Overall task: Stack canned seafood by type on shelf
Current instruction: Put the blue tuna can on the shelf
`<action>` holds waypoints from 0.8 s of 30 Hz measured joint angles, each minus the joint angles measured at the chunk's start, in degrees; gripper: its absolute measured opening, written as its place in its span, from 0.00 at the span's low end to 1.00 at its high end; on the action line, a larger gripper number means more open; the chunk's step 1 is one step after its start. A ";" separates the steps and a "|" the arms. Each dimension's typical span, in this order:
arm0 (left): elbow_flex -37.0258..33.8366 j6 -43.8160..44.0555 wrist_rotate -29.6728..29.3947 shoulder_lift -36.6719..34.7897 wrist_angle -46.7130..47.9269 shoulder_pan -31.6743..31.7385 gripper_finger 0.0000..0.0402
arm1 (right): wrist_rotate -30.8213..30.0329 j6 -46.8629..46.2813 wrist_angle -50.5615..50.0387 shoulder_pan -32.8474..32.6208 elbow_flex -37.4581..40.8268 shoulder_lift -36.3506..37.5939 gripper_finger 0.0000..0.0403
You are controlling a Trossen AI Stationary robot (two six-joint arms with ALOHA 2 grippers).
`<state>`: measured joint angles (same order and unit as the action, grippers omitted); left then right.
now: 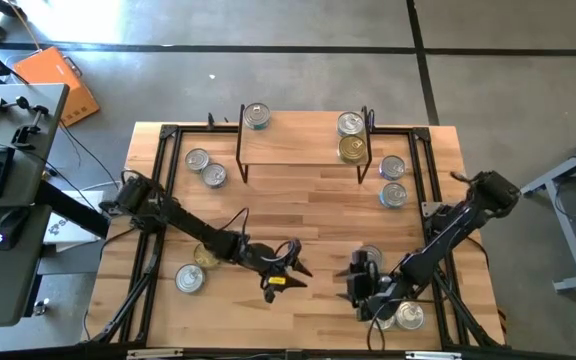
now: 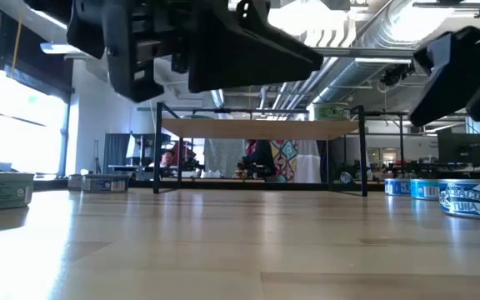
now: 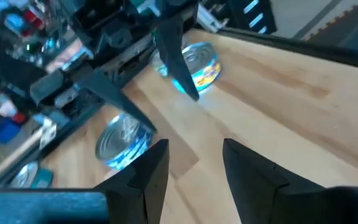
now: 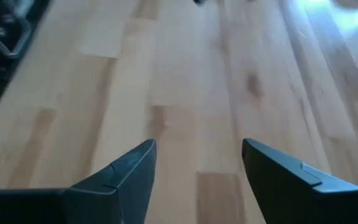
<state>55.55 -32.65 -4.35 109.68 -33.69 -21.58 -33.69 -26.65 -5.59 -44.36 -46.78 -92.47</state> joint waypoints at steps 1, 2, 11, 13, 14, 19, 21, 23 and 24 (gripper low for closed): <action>0.00 -0.04 0.26 0.46 -0.39 -0.02 0.38 | -0.32 1.19 0.99 -0.22 -0.02 -0.77 0.58; 0.01 0.62 0.80 0.93 -0.64 -0.04 0.39 | -0.44 2.09 1.73 -0.40 -0.02 -1.53 0.58; 3.54 -1.02 1.73 5.93 -0.53 1.91 0.50 | -1.87 1.65 0.64 -0.98 -0.05 -3.40 0.48; 4.90 -1.02 1.29 7.35 -0.53 2.53 0.50 | -2.86 0.04 -4.38 -1.61 -1.36 -1.93 0.46; 5.62 -1.04 0.96 7.85 -0.53 2.72 0.50 | -3.62 -2.39 -8.31 -2.05 -2.48 -1.02 0.44; 8.45 -0.11 0.60 9.65 -0.54 2.87 0.50 | -5.34 -19.25 -28.07 -5.65 -4.87 1.58 0.38; 8.80 0.49 0.68 9.65 -0.54 2.82 0.50 | -5.32 -23.74 -30.40 -7.04 -3.72 1.45 0.37; 8.87 1.14 0.69 9.65 -0.59 2.77 0.50 | -5.31 -26.91 -30.17 -7.86 -1.54 1.05 0.36; 8.87 1.62 0.68 9.65 -0.52 2.78 0.50 | -5.33 -28.17 -29.69 -8.16 -0.52 0.85 0.36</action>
<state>64.42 -31.04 -3.66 119.33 -34.21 -18.80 -39.02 -54.82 -35.28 -52.52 -47.30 -91.62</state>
